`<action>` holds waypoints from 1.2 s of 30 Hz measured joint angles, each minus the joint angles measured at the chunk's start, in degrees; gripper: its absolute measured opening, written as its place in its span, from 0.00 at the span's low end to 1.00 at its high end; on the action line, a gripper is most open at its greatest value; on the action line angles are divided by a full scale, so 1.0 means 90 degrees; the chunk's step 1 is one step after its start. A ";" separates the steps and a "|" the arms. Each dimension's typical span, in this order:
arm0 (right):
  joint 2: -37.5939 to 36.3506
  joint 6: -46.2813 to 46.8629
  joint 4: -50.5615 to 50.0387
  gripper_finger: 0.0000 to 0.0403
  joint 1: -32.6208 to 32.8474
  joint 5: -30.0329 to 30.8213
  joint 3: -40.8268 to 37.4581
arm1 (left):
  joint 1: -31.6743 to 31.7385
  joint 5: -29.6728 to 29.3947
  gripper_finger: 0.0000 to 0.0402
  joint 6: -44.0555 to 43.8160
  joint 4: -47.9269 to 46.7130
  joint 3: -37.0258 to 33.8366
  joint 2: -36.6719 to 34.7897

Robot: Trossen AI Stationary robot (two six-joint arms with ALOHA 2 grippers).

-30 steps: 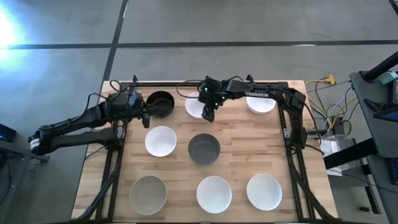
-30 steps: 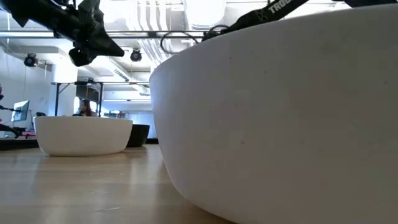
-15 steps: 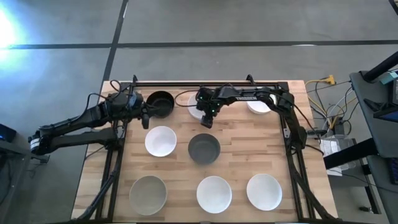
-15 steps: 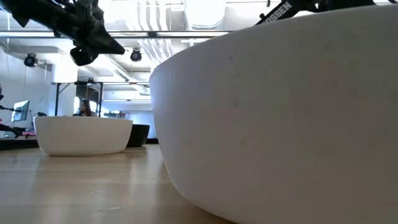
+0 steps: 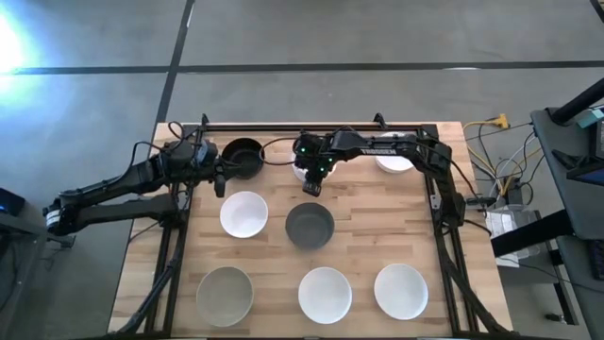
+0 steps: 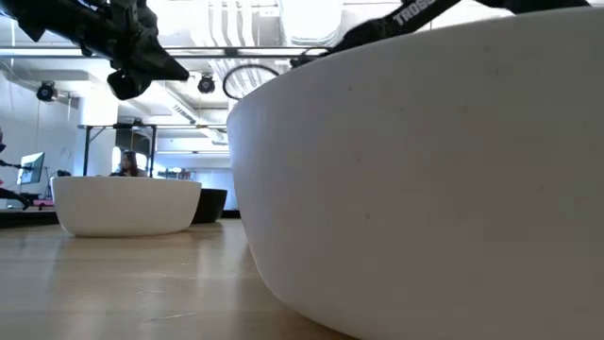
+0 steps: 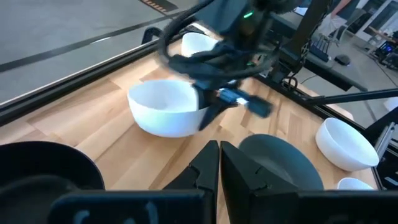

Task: Nest bowls inside each other
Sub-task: Stack the white bowl on top of the dark grey bowl

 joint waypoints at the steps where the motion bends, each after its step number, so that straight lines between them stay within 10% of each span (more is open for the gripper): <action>1: -0.0088 0.0002 -0.0071 0.02 0.0047 -0.0007 0.0036 | 0.0000 0.0000 0.00 0.0000 0.0000 0.0000 0.0000; 17: -0.2480 0.0084 -0.1002 0.02 0.1708 0.0713 0.0100 | -0.0001 -0.0121 0.00 -0.0185 -0.0002 -0.0010 0.0097; 36: -0.1232 0.1935 -0.0169 0.02 0.3345 0.1885 0.0047 | 0.0000 -0.0764 0.00 -0.0218 0.0202 0.0100 0.0181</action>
